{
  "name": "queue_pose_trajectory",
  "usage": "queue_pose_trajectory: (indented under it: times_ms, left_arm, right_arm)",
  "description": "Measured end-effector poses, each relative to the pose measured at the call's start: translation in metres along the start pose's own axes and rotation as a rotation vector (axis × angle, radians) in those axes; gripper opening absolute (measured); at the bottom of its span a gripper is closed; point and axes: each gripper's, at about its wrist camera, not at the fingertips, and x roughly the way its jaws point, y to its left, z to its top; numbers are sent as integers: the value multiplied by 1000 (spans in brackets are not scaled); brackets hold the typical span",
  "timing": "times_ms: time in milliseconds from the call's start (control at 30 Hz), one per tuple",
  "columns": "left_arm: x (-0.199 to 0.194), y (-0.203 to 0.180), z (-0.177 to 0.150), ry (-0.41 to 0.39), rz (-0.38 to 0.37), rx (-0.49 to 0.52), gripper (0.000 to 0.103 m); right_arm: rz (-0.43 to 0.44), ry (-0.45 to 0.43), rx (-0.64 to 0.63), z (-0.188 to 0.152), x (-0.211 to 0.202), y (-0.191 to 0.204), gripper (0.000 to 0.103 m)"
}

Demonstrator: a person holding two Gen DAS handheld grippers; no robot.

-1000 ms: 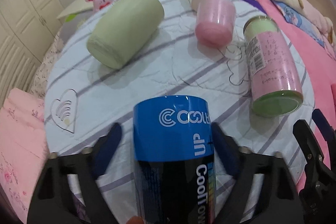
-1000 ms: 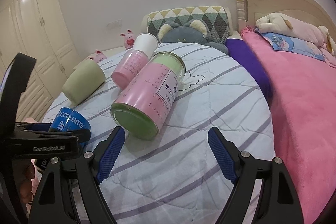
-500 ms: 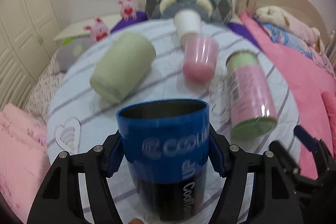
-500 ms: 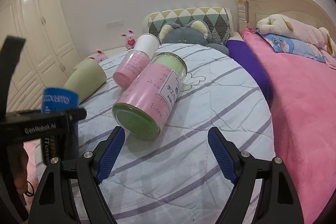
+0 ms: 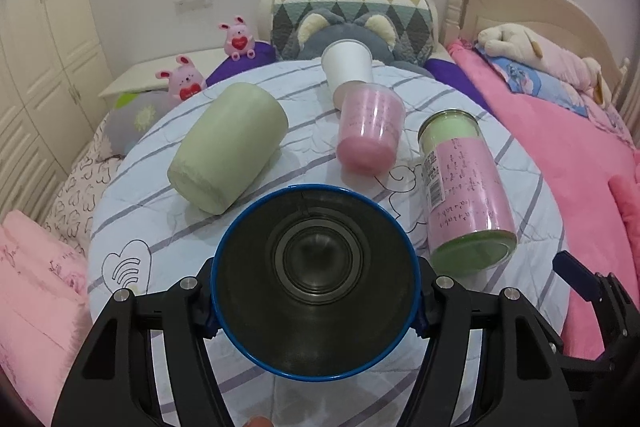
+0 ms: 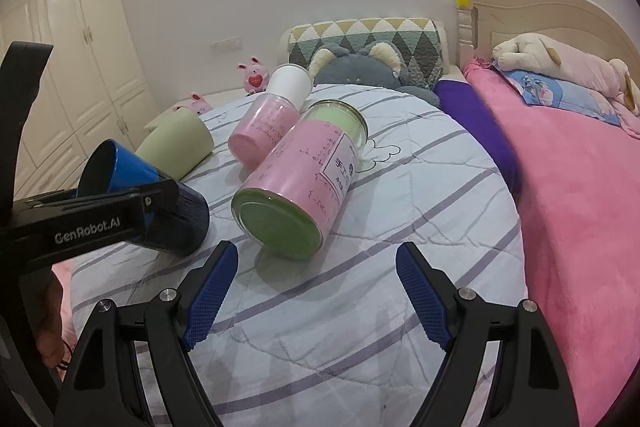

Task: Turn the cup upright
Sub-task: 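Lower the upright blue can onto the table and open the left gripper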

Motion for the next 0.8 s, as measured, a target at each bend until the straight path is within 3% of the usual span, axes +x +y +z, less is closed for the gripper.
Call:
queue_pose_trajectory:
  times_ms: [233,500,800]
  left_arm:
    - [0,2,4,-7,-6,-21,70]
    - [-10,0,3,-37,4,2,82]
    - [-20,6,1,-45,2,9,83]
  right_arm:
    - [-7,-5,3,-1,-4,0,83]
    - [-13,-6,-2,-1,-6,2,83]
    - [-20,-12,-18,0,-13,13,83]
